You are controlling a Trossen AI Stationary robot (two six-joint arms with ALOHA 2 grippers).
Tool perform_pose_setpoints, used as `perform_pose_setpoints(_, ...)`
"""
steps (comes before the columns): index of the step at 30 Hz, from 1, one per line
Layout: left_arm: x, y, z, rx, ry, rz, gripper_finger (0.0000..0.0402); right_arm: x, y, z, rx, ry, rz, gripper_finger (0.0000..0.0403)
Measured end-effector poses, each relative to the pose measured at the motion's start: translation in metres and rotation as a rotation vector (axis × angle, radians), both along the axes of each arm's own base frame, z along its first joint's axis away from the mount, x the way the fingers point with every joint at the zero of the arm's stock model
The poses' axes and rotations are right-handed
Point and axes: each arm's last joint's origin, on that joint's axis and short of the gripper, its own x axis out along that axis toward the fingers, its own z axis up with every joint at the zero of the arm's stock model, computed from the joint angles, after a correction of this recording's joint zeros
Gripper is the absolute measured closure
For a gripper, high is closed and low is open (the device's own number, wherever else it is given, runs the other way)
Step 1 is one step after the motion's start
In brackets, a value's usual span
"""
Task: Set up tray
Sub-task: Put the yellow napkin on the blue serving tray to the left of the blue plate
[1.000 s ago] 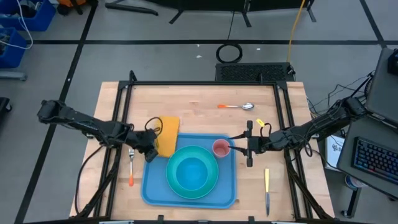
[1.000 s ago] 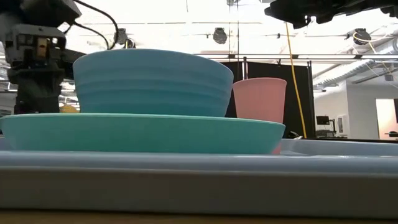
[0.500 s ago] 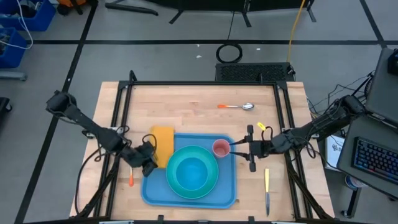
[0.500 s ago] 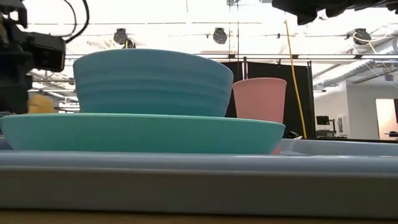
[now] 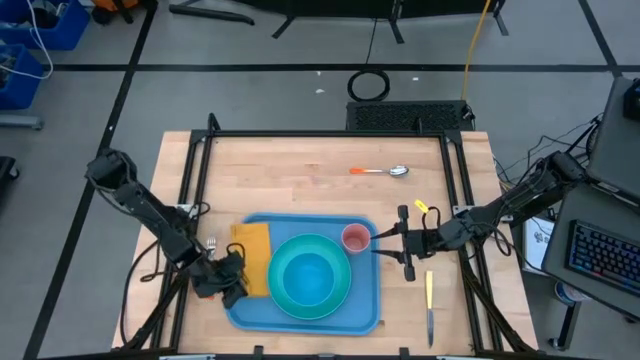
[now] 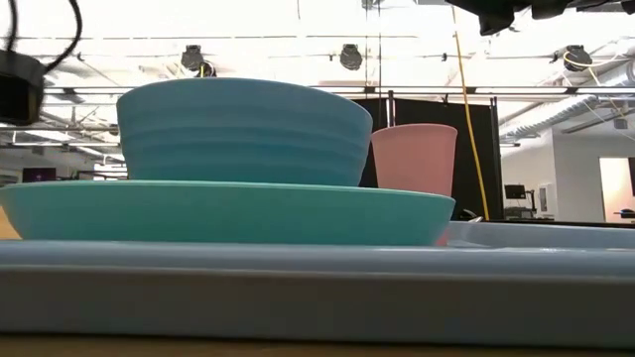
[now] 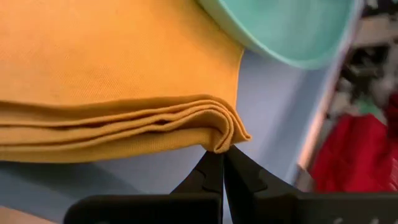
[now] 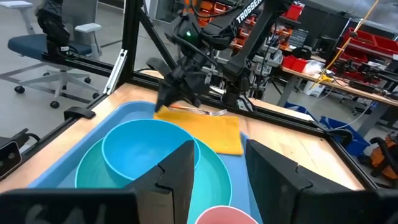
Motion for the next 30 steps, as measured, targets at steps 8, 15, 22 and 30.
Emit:
perform_pose_setpoints(8,-0.011,-0.012,0.002,-0.073,0.024,-0.035,0.0399,0.000,0.000,0.001,-0.017,-0.007,-0.001,0.0268)
perform_pose_setpoints(15,-0.014,-0.018,0.004,-0.101,-0.006,-0.040,0.0394,0.000,0.000,0.001,-0.019,-0.008,-0.001,0.0268)
perform_pose_setpoints(22,-0.012,-0.018,0.006,-0.087,-0.059,-0.021,0.0387,0.000,0.000,0.001,-0.019,-0.008,-0.001,0.0268)
perform_pose_setpoints(30,-0.013,-0.018,0.007,-0.055,-0.094,-0.013,0.0312,0.000,0.000,0.001,-0.019,-0.008,-0.001,0.0268)
